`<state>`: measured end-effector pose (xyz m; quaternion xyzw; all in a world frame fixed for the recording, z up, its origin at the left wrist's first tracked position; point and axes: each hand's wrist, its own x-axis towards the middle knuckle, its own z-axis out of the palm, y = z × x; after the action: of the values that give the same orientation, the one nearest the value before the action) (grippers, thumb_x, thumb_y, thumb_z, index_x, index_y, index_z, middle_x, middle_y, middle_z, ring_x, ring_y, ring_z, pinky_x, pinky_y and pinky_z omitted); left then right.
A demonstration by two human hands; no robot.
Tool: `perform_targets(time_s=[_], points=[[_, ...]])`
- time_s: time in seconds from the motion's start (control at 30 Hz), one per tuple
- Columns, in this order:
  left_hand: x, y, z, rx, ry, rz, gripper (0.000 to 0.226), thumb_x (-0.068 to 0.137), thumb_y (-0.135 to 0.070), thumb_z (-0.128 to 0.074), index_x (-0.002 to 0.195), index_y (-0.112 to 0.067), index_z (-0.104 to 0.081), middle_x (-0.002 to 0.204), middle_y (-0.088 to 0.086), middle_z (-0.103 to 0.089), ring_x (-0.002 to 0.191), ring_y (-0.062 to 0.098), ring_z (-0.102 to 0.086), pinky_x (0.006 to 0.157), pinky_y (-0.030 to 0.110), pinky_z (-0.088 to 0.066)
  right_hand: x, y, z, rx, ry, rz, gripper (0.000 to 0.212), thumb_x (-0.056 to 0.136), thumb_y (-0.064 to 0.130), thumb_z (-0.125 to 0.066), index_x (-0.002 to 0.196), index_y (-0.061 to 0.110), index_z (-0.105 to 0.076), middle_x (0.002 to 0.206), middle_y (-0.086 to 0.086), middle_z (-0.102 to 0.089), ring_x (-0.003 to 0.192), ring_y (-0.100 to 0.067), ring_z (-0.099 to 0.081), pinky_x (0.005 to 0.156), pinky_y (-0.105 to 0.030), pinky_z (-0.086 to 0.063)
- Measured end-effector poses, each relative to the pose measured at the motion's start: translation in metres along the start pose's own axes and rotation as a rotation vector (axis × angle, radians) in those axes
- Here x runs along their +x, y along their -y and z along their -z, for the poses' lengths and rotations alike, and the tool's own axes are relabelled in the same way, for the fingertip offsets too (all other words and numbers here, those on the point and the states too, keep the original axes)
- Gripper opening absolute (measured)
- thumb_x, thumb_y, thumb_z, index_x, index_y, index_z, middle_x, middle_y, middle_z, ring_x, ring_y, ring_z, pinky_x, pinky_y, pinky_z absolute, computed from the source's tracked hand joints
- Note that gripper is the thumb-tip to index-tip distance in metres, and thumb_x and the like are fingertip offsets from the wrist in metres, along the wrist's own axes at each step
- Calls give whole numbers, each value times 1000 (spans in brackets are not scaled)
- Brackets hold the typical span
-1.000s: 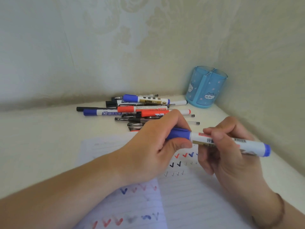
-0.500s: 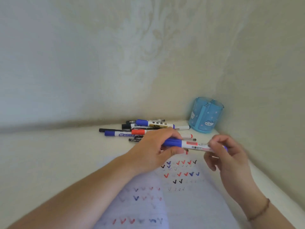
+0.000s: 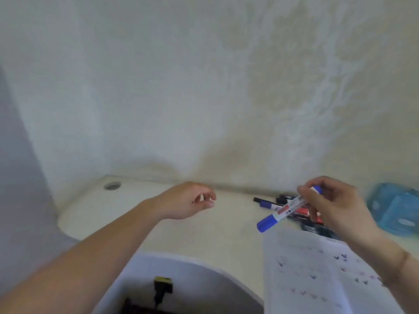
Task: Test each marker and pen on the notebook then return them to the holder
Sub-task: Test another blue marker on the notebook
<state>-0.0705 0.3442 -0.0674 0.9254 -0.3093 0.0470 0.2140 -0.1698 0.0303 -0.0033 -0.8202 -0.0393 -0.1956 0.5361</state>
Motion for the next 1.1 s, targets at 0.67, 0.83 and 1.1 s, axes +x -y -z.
perform_targets(time_s=[0.67, 0.83, 1.1], points=[[-256, 61, 65, -56, -332, 382, 17, 95, -28, -59, 111, -29, -63, 96, -19, -63, 87, 5, -58, 73, 22, -47, -92, 33, -255, -792, 721, 621, 36, 88, 66, -44, 104, 36, -57, 81, 14, -67, 81, -11, -62, 61, -26, -38], [-218, 42, 60, -72, -275, 301, 13, 95, -29, -58, 107, -32, -64, 96, -20, -63, 87, 4, -57, 73, 27, -49, -82, 54, -205, -667, 568, 593, 25, 87, 60, -51, 91, 37, -60, 75, 17, -67, 64, 0, -53, 58, -24, -39], [-83, -27, 44, -162, -296, 33, 11, 95, -21, -60, 102, -26, -67, 91, -17, -66, 86, 9, -59, 80, 28, -47, -25, 26, -41, -344, 155, 248, 15, 85, 28, -69, 71, 23, -67, 55, 3, -66, 44, -8, -53, 47, -15, -40]])
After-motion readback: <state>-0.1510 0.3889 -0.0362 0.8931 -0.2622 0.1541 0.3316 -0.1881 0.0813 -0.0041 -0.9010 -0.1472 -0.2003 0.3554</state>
